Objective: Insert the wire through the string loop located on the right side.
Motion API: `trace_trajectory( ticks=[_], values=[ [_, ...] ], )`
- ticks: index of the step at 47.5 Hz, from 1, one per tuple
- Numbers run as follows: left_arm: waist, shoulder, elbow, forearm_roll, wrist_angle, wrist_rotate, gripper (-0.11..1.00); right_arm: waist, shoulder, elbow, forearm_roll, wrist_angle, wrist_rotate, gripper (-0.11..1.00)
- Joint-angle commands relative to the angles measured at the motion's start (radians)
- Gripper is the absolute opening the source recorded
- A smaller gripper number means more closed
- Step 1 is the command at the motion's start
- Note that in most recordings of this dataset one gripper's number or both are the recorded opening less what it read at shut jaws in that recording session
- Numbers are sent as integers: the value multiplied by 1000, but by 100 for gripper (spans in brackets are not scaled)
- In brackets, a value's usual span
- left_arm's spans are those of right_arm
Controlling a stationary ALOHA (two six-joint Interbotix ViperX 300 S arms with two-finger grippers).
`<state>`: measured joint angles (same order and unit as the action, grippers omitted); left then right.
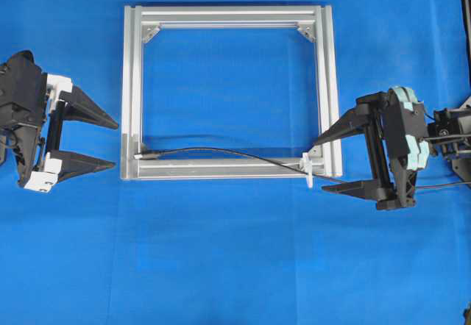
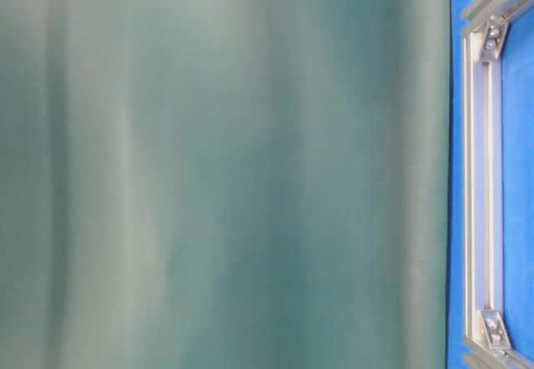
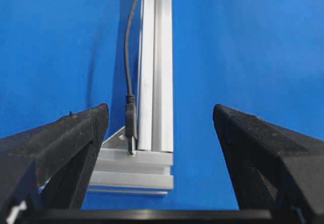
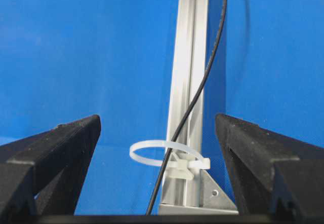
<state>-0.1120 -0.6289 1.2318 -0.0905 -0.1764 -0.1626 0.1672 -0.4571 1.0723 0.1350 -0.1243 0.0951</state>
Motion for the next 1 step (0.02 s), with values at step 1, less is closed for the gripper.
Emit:
trace_trajectory(
  ticks=[1],
  values=[
    [3, 0, -14, 2, -6, 2, 79, 2, -9, -20, -2, -5, 2, 84]
  ],
)
